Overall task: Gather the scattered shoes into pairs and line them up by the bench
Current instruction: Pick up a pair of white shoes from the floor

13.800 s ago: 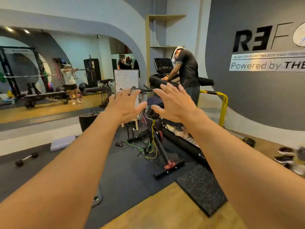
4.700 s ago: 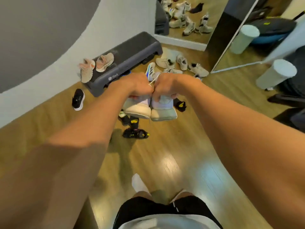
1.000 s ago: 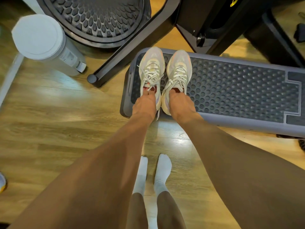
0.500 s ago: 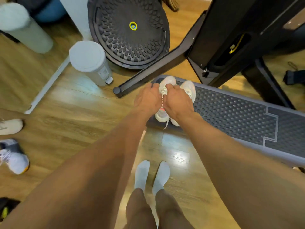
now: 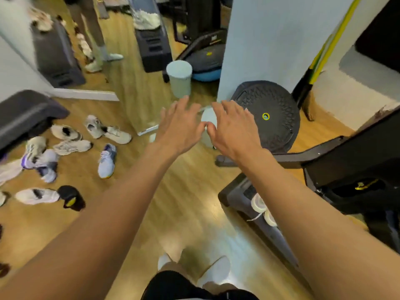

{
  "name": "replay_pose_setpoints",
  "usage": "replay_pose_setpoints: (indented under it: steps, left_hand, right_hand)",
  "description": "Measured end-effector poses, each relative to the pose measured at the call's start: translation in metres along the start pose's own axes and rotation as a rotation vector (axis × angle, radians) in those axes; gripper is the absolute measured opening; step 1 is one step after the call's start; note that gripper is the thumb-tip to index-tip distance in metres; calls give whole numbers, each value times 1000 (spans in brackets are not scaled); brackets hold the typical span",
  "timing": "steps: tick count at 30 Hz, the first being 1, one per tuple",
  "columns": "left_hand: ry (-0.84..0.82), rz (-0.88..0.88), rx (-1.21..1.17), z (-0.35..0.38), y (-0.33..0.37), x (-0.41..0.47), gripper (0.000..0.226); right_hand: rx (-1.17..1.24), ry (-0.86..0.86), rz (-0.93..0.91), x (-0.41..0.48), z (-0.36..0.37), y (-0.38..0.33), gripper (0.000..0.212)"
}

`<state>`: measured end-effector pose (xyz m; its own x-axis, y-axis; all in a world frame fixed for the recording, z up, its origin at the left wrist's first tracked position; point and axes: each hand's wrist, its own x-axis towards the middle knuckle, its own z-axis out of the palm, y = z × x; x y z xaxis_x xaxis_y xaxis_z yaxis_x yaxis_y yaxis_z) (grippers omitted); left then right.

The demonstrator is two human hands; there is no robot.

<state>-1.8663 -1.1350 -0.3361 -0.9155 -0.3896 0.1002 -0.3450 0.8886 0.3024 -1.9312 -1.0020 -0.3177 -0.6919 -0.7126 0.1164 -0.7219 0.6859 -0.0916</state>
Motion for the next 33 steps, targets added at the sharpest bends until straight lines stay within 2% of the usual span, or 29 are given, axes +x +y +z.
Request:
replay_pose_setpoints:
  steps: [7,15,25,29,33]
  left_hand:
    - [118,-298,44,-79,-140,-73,50]
    - [209,-634,36,-129,-279,-180,52]
    - [288,-1073,59,-150,-385,-279,52]
    - [272,-1245,17,-158,-423,-312,55]
    - [264,-1345,4,-158,-464,-337,54]
  right_hand:
    - [36,14,-269,38,-10,-165,50]
    - [90,-34,-572,46,9,-349,49]
    - [143,-122,-955,54,54,-512,46]
    - [171,-195,-1087,49,70,-573,49]
    - [185,-265,-1130,43,95,-624,53]
